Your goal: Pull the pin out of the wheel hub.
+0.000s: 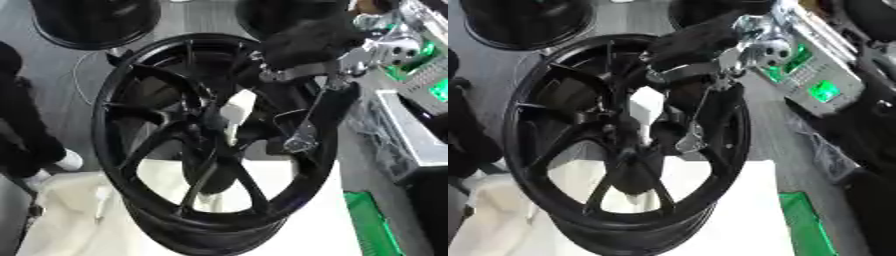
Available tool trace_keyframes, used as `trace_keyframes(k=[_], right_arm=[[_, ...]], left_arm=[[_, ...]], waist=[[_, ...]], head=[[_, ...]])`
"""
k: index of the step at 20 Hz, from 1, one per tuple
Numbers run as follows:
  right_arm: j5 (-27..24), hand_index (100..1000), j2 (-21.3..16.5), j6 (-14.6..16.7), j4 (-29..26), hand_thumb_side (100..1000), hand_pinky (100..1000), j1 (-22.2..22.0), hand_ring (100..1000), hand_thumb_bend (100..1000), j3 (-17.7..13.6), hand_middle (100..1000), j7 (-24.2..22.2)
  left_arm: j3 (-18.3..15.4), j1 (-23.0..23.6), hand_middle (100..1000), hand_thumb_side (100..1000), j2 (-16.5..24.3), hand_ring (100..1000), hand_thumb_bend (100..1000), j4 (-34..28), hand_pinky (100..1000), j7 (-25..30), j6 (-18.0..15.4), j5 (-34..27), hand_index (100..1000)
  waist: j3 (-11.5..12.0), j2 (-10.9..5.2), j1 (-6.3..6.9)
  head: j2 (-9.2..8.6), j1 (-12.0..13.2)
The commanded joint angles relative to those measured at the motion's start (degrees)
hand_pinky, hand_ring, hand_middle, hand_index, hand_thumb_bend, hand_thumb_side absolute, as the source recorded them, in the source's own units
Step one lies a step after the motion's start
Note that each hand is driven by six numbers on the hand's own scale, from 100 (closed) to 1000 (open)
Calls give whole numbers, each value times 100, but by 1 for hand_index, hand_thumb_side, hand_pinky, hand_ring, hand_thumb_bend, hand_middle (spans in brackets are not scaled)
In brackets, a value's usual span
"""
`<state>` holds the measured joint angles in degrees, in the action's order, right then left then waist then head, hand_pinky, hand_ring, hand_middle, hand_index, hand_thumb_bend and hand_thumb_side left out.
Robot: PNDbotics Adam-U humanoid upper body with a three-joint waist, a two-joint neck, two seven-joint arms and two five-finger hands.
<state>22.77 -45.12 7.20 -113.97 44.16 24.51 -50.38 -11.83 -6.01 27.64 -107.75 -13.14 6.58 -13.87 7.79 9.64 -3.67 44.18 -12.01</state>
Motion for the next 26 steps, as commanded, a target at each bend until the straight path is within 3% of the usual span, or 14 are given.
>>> trace_keyframes(k=[1,19,26], right_arm=[[213,910,-99,-44,-62,416,954,83,899,412,-131,821,202],[890,917,92,121,442,448,956,-87,904,392,-11,824,644],[987,915,102,148,614,432,953,-105,901,351,0,813,801]], left_arm=[[-13,-60,746,739,70,787,100,-82,617,30,-11,55,754],[-37,-20,736,745,-22,784,100,-103,617,-4,9,115,752],[-19,-6,731,747,-42,781,100,-90,616,17,27,155,750]], waist=[[2,-47,32],[26,24,33],[60,70,16]], head=[[-6,-16],[-6,241],[-6,231]])
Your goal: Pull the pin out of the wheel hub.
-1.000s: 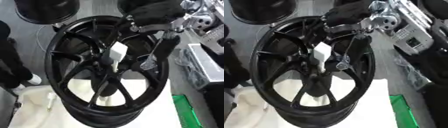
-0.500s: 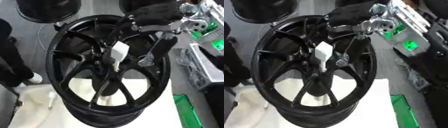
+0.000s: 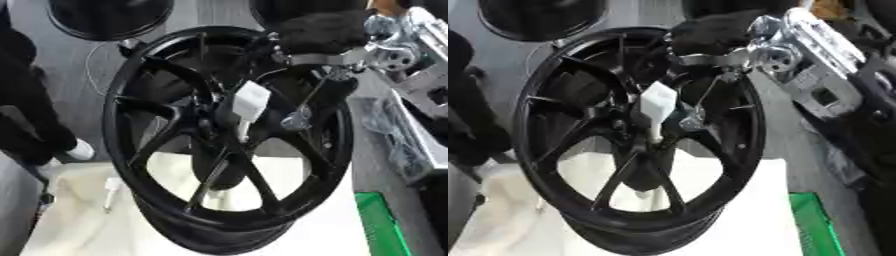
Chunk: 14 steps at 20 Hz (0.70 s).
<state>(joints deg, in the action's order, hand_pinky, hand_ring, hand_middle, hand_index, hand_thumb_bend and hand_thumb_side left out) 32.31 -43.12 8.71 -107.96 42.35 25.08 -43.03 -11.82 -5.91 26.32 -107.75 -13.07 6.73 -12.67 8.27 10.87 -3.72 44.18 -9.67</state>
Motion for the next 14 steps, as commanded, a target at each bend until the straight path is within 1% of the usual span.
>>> trace_keyframes(k=[1,11,12,14], right_arm=[[27,913,-98,-3,20,421,952,76,900,331,-56,807,74],[81,894,-103,-14,33,429,952,47,898,325,-31,794,44],[89,891,-103,-5,40,414,952,40,896,319,-28,785,35],[125,888,-104,17,65,436,952,30,893,332,-25,780,16]], left_arm=[[-18,-19,729,745,89,780,100,-88,616,10,16,43,749],[-30,-14,725,752,81,778,100,-95,616,-31,32,73,747],[-31,-15,725,755,80,778,100,-97,616,-29,33,77,747],[-31,-18,724,753,80,775,100,-101,616,-27,33,85,747]], waist=[[20,-49,19],[85,17,-10],[93,25,-15],[114,45,-28]], head=[[-6,-12],[-6,-272],[-6,-288],[-6,-306]])
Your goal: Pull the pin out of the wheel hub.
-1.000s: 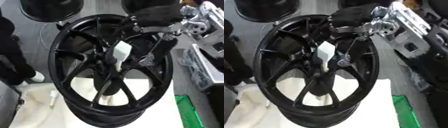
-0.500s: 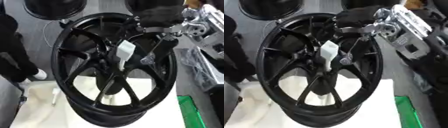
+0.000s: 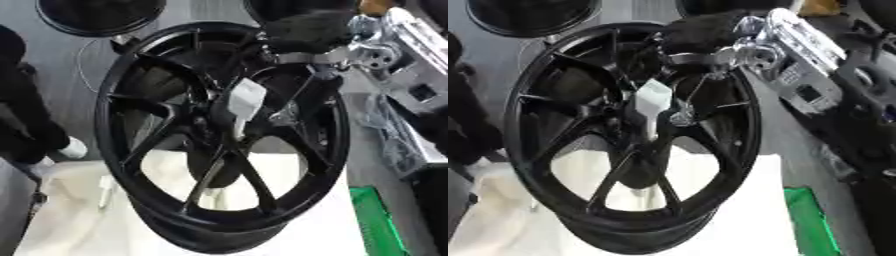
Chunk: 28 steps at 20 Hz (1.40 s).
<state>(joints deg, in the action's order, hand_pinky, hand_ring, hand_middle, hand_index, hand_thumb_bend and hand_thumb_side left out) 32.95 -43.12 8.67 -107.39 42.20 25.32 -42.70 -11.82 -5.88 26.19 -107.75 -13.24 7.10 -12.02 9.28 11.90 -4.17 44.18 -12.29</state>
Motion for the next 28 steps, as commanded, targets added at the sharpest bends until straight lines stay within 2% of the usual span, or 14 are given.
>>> trace_keyframes(k=[1,14,22,28], right_arm=[[82,886,-109,35,16,441,952,42,893,334,-47,777,-24],[327,874,-150,132,58,472,955,17,886,354,-84,766,-36],[433,870,-266,154,7,516,962,31,882,368,-137,767,-19],[540,856,-299,157,21,502,962,23,875,307,-145,755,4]], left_arm=[[-31,-22,724,753,92,775,100,-103,616,-7,-4,23,746],[-42,9,717,758,75,765,100,-96,616,4,5,65,741],[-24,18,714,759,73,763,100,-83,616,40,7,68,740],[-10,34,713,761,67,763,100,-68,616,67,8,62,739]], waist=[[25,-49,11],[70,26,-27],[57,18,-21],[53,8,-12]], head=[[-6,-52],[-6,-152],[-6,-232],[-6,-277]])
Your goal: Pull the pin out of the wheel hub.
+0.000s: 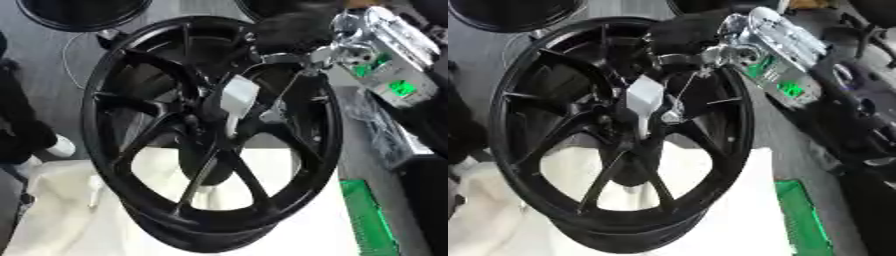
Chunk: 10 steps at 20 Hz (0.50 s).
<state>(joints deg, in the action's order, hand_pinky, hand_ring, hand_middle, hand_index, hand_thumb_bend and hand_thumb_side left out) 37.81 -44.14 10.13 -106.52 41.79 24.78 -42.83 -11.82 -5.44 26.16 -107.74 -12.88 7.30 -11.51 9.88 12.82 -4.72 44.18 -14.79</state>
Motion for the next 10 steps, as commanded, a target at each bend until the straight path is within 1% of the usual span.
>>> trace_keyframes(k=[1,7,10], right_arm=[[55,855,-205,10,-67,501,962,62,874,305,-95,755,20],[64,853,-200,15,-52,484,960,37,872,292,-80,751,34],[58,839,-179,16,-35,460,953,38,865,229,-67,737,32]], left_arm=[[-8,-11,712,761,70,763,100,-68,617,37,-12,11,739],[-11,-8,709,762,64,762,100,-62,617,52,-14,18,737],[-16,-14,706,762,65,761,100,-63,617,54,-16,24,736]], waist=[[-8,-84,43],[12,-66,31],[28,-45,20]], head=[[-6,-31],[-6,-72],[-6,-78]])
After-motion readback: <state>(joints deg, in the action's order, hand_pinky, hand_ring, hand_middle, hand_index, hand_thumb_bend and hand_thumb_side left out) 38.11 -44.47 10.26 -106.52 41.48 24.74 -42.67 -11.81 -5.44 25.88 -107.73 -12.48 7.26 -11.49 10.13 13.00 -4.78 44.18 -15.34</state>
